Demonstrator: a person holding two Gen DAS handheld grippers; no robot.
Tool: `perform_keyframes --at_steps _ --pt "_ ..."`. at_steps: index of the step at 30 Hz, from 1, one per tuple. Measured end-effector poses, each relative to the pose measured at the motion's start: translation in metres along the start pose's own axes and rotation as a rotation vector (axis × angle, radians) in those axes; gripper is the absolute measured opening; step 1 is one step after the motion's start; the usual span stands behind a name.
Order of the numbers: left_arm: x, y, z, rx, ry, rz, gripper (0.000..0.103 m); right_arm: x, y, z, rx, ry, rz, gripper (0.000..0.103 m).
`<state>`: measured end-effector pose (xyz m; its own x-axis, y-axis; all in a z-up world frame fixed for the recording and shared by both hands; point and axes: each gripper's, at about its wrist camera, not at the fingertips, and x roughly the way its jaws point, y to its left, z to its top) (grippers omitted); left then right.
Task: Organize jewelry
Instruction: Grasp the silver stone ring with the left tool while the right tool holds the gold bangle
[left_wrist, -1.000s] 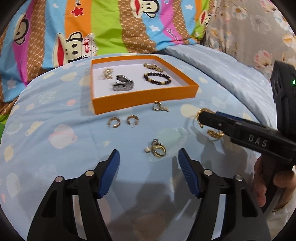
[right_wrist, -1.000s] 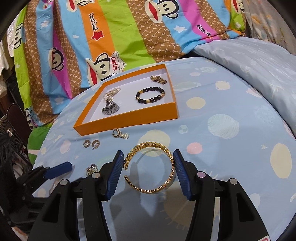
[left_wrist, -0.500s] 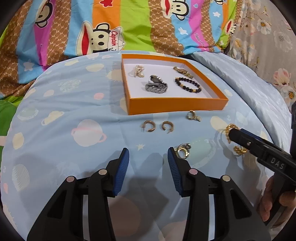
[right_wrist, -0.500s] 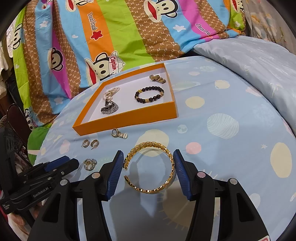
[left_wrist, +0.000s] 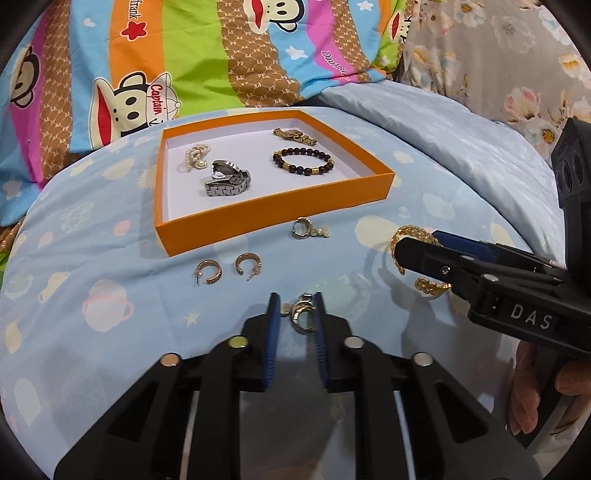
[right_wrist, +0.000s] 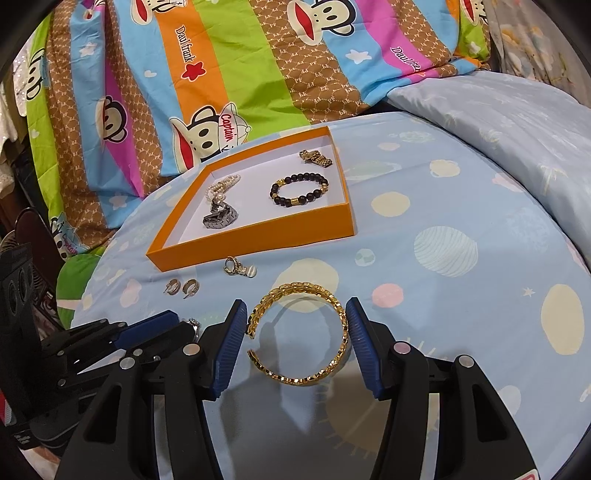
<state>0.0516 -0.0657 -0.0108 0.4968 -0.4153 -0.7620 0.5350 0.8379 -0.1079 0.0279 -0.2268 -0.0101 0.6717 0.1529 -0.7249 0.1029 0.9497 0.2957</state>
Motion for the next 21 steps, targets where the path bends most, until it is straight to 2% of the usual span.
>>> perform_keyframes --at_steps 4,7,10,12,14,16,21 --pt "-0.006 0.0 -0.002 0.004 -0.021 -0.013 0.002 -0.001 0.0 0.0 0.005 -0.001 0.005 0.054" --pt "-0.018 0.003 -0.003 -0.014 -0.058 -0.017 0.002 -0.001 -0.001 0.0 0.008 -0.001 0.008 0.054" --pt "-0.023 0.012 -0.003 -0.067 -0.063 -0.05 0.003 -0.001 -0.002 0.0 0.008 -0.002 0.008 0.054" --pt "-0.023 0.011 -0.001 -0.067 -0.065 -0.065 0.003 -0.001 -0.002 0.0 0.006 -0.002 0.008 0.054" --pt "-0.021 0.006 0.001 -0.052 -0.058 -0.064 0.014 -0.001 -0.002 0.0 0.005 -0.002 0.008 0.054" --pt "-0.017 0.0 0.001 -0.033 -0.053 -0.061 0.042 -0.001 -0.002 0.0 0.006 -0.002 0.009 0.054" --pt "-0.006 -0.015 0.006 0.037 -0.05 -0.038 0.043 -0.002 -0.002 0.0 0.009 -0.004 0.012 0.054"
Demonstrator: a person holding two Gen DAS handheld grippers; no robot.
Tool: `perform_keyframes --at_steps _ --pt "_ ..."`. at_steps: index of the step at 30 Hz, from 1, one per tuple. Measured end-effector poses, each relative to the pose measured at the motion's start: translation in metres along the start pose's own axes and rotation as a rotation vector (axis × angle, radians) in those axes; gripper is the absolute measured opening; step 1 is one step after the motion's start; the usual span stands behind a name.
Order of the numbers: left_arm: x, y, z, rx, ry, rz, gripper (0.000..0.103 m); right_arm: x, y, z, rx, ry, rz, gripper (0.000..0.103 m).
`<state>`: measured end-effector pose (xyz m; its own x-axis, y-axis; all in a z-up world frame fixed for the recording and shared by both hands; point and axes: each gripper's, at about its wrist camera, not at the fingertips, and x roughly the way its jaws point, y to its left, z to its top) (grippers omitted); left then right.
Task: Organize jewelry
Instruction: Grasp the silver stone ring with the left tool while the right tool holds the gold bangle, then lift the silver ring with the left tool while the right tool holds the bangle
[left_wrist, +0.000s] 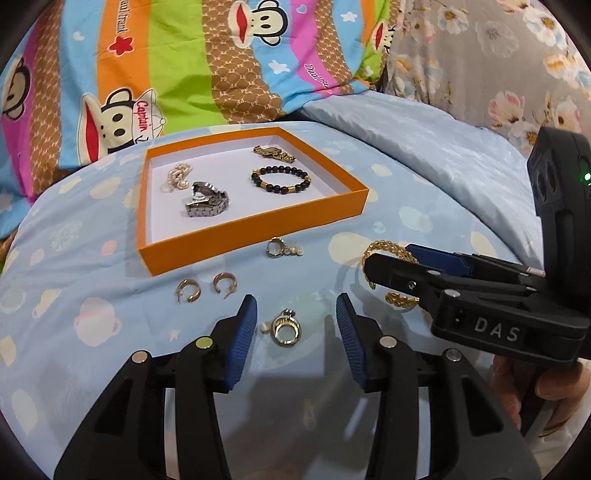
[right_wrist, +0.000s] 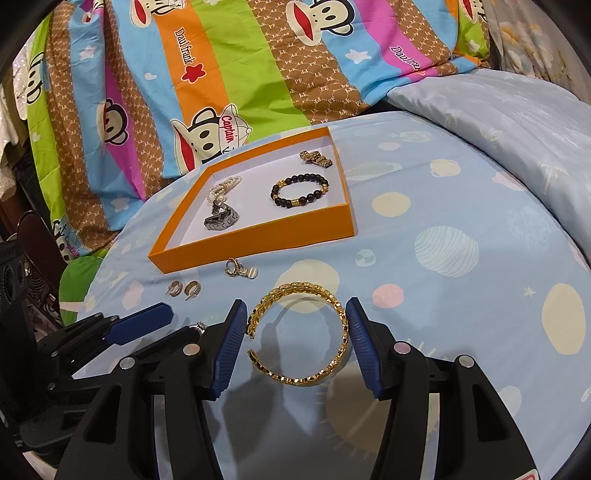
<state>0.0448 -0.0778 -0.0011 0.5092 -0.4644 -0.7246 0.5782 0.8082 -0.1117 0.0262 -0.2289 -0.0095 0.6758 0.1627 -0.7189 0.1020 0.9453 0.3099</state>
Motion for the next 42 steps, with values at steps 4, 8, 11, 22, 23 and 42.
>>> perform_keyframes --at_steps 4,8,11,22,23,42 --pt "0.011 -0.004 0.002 0.035 0.026 -0.006 0.026 0.0 0.0 0.0 0.002 0.0 0.002 0.054" --pt "0.018 0.0 0.0 0.021 0.068 -0.023 0.009 0.0 -0.001 0.0 0.003 0.0 0.003 0.054" --pt "0.017 0.003 -0.001 0.007 0.068 -0.025 0.008 -0.001 -0.001 0.0 0.005 -0.001 0.003 0.054" --pt "-0.01 0.018 -0.007 -0.069 0.014 -0.057 0.008 -0.001 0.0 0.001 0.008 -0.003 0.005 0.054" --pt "-0.01 0.016 -0.008 -0.06 0.015 -0.051 0.008 -0.002 -0.001 0.0 0.008 -0.003 0.006 0.054" --pt "-0.026 0.026 -0.029 -0.131 0.021 -0.043 0.037 -0.002 0.0 0.0 0.01 -0.003 0.008 0.054"
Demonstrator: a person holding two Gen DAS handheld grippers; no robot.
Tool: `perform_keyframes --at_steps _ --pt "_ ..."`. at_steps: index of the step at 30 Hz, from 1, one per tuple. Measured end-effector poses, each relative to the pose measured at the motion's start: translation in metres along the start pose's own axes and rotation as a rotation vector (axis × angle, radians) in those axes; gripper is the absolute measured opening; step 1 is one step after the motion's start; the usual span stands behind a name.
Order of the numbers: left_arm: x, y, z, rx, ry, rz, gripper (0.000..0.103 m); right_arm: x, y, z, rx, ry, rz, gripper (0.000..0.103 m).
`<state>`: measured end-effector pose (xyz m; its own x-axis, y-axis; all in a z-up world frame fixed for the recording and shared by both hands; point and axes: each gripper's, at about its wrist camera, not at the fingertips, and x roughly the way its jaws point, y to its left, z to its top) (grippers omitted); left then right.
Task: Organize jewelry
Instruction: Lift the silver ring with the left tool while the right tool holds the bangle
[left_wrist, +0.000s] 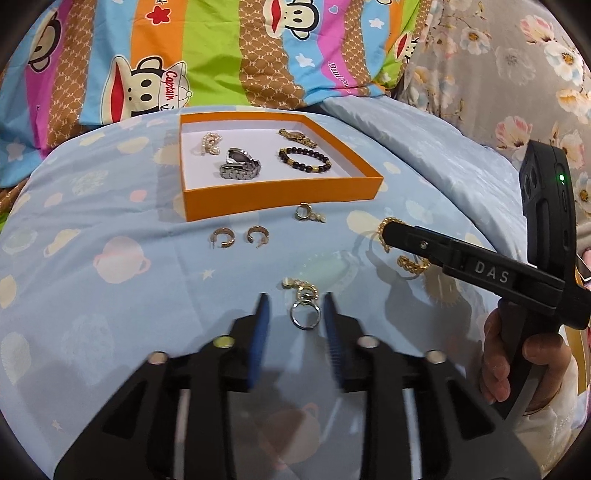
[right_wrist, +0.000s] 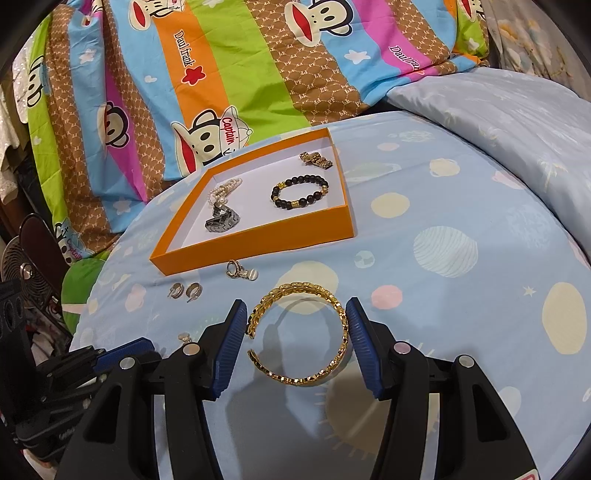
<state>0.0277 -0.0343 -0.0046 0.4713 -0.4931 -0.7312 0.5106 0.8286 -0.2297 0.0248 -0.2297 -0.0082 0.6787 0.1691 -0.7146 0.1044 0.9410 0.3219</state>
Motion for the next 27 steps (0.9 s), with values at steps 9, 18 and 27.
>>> perform_keyframes --at_steps 9,18,27 --pt "0.017 -0.015 -0.003 0.06 0.05 0.016 0.029 0.0 0.0 0.0 -0.003 -0.001 0.001 0.054" --pt "0.017 -0.012 -0.004 0.048 0.055 0.015 0.001 0.0 0.0 -0.001 -0.003 -0.002 0.0 0.054" --pt "0.008 -0.018 -0.003 0.068 0.015 -0.007 0.004 0.0 0.001 -0.001 -0.004 -0.001 0.0 0.054"
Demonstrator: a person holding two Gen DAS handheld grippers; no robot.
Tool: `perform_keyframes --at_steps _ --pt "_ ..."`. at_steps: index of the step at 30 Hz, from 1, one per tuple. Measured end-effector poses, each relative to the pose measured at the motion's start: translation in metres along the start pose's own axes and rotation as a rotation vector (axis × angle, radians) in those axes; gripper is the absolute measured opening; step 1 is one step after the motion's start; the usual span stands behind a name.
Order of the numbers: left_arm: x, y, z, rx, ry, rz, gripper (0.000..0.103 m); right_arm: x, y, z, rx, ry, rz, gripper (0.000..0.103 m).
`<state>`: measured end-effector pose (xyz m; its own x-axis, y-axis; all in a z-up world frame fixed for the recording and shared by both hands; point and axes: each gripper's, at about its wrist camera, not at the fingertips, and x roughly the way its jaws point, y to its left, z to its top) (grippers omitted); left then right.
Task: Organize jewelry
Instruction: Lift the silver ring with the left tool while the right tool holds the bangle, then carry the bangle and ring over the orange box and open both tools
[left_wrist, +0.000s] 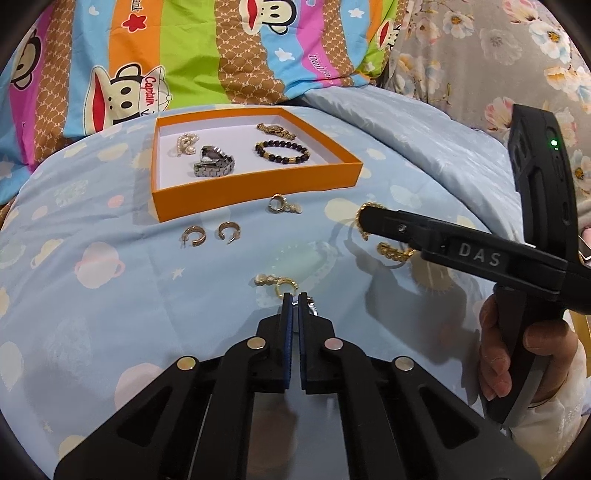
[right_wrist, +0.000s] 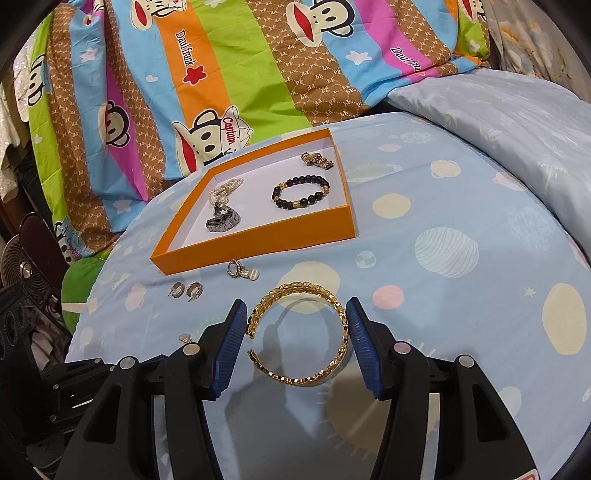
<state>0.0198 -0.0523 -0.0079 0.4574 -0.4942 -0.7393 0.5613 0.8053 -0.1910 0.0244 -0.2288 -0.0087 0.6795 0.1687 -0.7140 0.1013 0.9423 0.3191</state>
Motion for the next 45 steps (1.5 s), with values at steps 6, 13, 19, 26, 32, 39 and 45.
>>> perform_keyframes --at_steps 6,13,19,26,32,39,45 --pt "0.006 -0.007 -0.001 0.017 0.018 0.02 0.032 0.0 0.0 0.0 0.001 0.0 0.0 0.054" --pt "0.013 -0.009 -0.001 0.025 0.045 0.024 0.02 0.0 0.0 0.0 0.0 -0.001 0.0 0.054" --pt "0.01 -0.008 -0.001 0.018 0.031 0.025 0.019 -0.001 0.001 -0.001 0.002 -0.005 0.003 0.054" --pt "-0.022 0.003 0.021 -0.008 -0.051 0.019 0.019 -0.017 0.013 0.015 -0.034 -0.031 0.041 0.054" --pt "-0.035 0.027 0.069 -0.007 -0.133 0.074 0.019 -0.023 0.02 0.056 -0.103 -0.062 0.041 0.054" --pt "-0.006 0.059 0.136 -0.034 -0.17 0.102 0.019 0.01 0.028 0.116 -0.128 -0.068 0.055 0.054" --pt "0.044 0.073 0.173 -0.025 -0.139 0.136 0.019 0.066 0.029 0.155 -0.123 -0.03 0.03 0.054"
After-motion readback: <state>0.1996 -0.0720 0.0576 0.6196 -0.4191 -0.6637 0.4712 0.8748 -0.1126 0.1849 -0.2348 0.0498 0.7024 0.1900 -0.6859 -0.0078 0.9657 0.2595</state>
